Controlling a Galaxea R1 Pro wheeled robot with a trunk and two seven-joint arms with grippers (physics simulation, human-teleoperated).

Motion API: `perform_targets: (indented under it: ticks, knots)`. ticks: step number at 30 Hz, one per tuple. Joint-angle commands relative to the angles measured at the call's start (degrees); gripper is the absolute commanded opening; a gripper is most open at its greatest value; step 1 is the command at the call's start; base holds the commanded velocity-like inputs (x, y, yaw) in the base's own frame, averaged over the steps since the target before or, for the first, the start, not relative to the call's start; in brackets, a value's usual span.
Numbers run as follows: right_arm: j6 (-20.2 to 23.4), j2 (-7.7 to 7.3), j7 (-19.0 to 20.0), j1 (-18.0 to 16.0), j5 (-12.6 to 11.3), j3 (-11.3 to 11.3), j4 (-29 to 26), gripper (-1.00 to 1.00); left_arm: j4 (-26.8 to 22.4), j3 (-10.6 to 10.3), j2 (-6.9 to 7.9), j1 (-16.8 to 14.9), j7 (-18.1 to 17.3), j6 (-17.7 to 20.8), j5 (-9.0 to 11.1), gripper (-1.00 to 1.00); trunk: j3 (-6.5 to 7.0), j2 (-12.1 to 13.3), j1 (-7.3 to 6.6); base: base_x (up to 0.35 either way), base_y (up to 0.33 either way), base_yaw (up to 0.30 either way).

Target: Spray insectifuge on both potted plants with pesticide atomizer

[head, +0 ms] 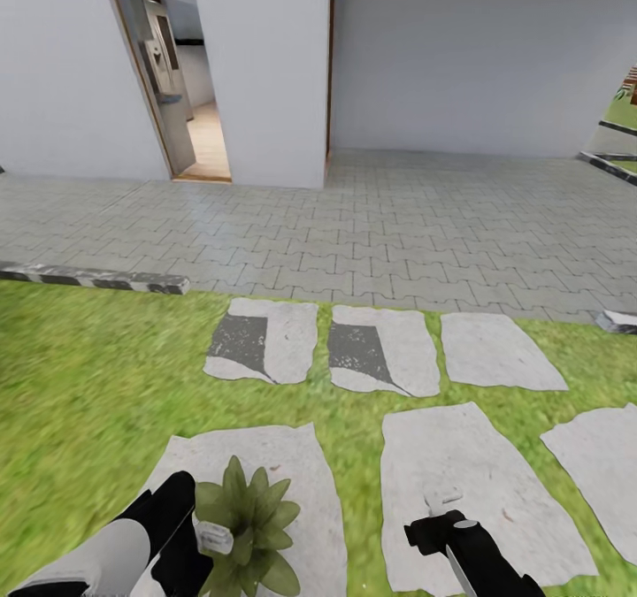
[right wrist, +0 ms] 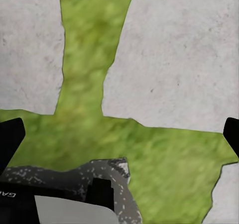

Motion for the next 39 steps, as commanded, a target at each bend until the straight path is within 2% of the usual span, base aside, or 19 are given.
perform_targets:
  ticks: [1,16,25,27,31,39]
  knots:
    - [0.3,-0.05,0.3,0.0,0.4,0.1,-0.1,1.00,-0.1,0.2,-0.01,-0.1,-0.4,0.2,-0.6,-1.00,-0.23,-0.4,0.23,0.000,0.000,-0.068]
    - [0.3,-0.05,0.3,0.0,0.4,0.1,-0.1,1.00,-0.4,-0.1,0.34,-1.2,-0.2,0.2,-0.7,-1.00,-0.41,-0.8,0.45,0.000,0.000,-0.276]
    - [0.3,-0.05,0.3,0.0,0.4,0.1,0.0,1.00,-0.4,-0.2,0.53,-1.2,-0.2,0.2,-0.8,-1.00,-0.41,-0.8,0.45,0.000,0.000,-0.025]
    - [0.3,-0.05,0.3,0.0,0.4,0.1,0.0,1.00,-0.5,-0.2,1.13,-1.2,-0.1,0.2,-0.8,-1.00,-0.41,-0.8,0.45,0.000,0.000,0.000]
    - [0.3,-0.05,0.3,0.0,0.4,0.1,0.0,1.00,-0.6,-0.1,3.87,-2.7,-0.1,0.2,-0.8,-1.00,-0.41,-0.8,0.45,0.000,0.000,0.000]
    - [0.3,-0.05,0.3,0.0,0.4,0.1,0.0,1.00,-1.4,0.0,4.03,-3.4,-0.2,0.2,-0.8,-1.00,-0.41,-0.8,0.45,-0.114,0.000,0.000]
